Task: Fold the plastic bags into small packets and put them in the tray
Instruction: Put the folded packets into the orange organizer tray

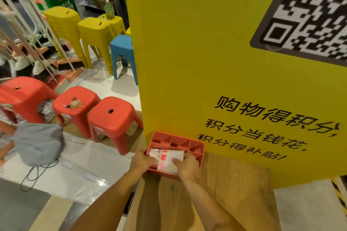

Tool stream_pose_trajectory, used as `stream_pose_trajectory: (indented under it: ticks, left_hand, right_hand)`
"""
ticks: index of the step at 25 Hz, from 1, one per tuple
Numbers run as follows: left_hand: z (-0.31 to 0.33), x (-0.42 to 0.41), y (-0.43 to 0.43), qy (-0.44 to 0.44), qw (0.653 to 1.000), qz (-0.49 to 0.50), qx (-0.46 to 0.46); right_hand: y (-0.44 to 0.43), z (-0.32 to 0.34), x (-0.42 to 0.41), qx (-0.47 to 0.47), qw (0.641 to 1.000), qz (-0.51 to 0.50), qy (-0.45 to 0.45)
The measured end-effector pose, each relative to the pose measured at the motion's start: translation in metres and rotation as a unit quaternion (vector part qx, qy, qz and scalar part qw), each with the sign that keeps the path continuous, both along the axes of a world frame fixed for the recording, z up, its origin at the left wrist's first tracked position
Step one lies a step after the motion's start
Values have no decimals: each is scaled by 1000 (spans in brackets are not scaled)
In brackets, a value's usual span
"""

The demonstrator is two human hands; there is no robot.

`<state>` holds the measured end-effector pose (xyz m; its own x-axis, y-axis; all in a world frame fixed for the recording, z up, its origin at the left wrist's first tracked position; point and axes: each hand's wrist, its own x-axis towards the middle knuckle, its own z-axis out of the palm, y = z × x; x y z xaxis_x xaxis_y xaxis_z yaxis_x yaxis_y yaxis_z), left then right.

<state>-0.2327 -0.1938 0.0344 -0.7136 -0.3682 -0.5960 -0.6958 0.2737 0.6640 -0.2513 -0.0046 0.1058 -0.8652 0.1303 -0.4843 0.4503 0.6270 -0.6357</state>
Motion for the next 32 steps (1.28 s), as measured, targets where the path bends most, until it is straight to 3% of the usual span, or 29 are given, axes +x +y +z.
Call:
stream_pose_trajectory:
  ticks: [7, 15, 19, 24, 30, 32]
  left_hand:
    - [1, -5, 8, 0, 1000, -19, 16]
    - [3, -8, 14, -2, 999, -50, -22]
    - [1, -7, 7, 17, 997, -66, 40]
    - [4, -6, 11, 12, 999, -45, -12]
    - [11, -11, 24, -20, 991, -50, -125]
    - [13, -8, 23, -15, 990, -64, -121]
  right_hand:
    - [-14, 2, 2, 202, 971, 113, 58]
    - [-11, -10, -11, 337, 918, 203, 54]
    - [10, -18, -8, 300, 917, 228, 131]
    - [20, -34, 11, 242, 849, 397, 249]
    - [18, -28, 5, 246, 832, 473, 157]
    - [16, -25, -1, 246, 827, 488, 136]
